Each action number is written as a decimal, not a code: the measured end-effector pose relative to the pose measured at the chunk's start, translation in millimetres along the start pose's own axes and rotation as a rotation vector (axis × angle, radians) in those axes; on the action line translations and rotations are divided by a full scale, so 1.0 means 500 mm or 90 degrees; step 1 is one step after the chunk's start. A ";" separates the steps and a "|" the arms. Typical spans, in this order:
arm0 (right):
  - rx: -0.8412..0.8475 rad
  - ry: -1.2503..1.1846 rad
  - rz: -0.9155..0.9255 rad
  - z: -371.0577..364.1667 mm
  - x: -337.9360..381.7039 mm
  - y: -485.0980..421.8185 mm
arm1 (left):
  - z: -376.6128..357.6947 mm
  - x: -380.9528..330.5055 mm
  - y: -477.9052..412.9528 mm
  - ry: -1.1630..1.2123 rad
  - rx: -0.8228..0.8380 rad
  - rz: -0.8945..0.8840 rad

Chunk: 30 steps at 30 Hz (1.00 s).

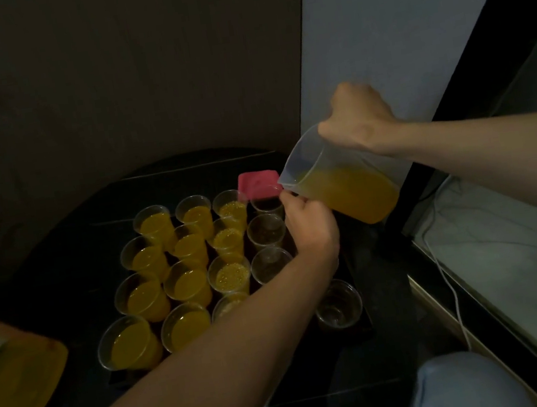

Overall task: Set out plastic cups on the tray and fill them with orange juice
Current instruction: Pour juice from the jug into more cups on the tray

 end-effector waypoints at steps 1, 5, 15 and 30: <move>0.003 -0.001 0.000 -0.003 0.001 0.001 | 0.002 0.001 0.001 -0.003 -0.004 0.002; 0.008 0.006 -0.004 -0.004 0.008 0.000 | 0.004 -0.001 -0.001 0.002 -0.011 0.007; 0.018 0.033 0.006 0.005 0.031 -0.002 | 0.000 -0.007 -0.001 0.059 0.007 0.015; 0.035 0.049 0.020 0.004 0.052 -0.009 | 0.003 -0.017 0.010 0.082 0.008 0.017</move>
Point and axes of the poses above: each hand's wrist, its own y-axis away from the middle knuckle, its own z-axis out of the back of the hand, x = y × z, the point moved 6 cm from there along -y, towards the middle knuckle, and after that the axes turned 5 degrees about -x, right-handed, at the moved point
